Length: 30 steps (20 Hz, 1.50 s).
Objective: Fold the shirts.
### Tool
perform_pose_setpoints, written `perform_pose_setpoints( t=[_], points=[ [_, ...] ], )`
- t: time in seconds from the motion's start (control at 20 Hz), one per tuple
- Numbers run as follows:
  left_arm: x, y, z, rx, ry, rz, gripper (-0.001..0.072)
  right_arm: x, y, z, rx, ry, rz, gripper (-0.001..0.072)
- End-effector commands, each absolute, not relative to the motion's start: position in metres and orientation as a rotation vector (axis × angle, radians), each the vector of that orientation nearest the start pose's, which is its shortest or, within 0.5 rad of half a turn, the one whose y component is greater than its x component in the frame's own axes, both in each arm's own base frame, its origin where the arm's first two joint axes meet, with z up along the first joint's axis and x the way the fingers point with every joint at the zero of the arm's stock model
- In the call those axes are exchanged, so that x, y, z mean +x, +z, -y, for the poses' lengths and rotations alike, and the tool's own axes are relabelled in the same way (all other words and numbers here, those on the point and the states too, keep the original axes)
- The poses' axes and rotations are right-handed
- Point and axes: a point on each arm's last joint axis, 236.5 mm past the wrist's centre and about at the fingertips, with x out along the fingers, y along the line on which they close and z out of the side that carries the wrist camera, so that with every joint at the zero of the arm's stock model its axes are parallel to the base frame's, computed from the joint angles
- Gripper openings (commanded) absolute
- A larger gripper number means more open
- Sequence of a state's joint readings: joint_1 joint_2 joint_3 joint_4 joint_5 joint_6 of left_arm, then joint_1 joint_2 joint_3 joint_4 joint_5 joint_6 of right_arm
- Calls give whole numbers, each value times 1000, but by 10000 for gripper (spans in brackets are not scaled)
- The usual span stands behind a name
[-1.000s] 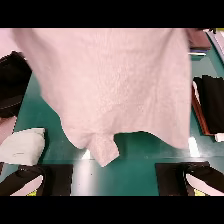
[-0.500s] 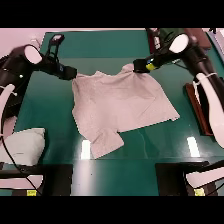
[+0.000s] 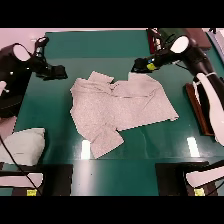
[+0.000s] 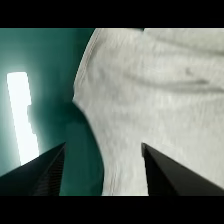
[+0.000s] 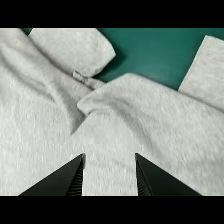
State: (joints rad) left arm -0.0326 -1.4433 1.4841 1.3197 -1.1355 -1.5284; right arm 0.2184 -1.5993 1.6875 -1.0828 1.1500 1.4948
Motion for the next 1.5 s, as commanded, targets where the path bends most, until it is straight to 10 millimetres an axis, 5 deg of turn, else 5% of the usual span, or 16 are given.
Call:
perform_pose_setpoints(
  t=[0.0,0.15,0.3,0.5,1.05,1.1,1.15,1.2,1.45],
  points=[
    [407,55,57,-158,-197,-1218,558,436,106,-203,215,604,-1089,377],
    [345,19,83,-258,-244,-1300,557,404,114,-200,228,605,-1059,377],
    [289,-22,111,-306,-280,-1381,539,394,124,-195,247,579,-984,376],
    [247,-61,146,-420,-324,-1472,539,385,133,-188,255,566,-939,377],
    [255,-71,185,-503,-347,-1367,536,378,157,-197,316,598,-894,377],
    [258,-70,185,-503,-343,-1355,376,377,155,-195,303,597,-902,377],
    [265,-68,180,-496,-332,-1334,96,374,151,-189,295,591,-927,376],
    [273,-63,174,-500,-320,-1314,33,367,144,-182,291,585,-973,377],
    [333,-7,116,-464,-260,-1151,33,337,99,-94,180,399,-1224,377]
  ],
)
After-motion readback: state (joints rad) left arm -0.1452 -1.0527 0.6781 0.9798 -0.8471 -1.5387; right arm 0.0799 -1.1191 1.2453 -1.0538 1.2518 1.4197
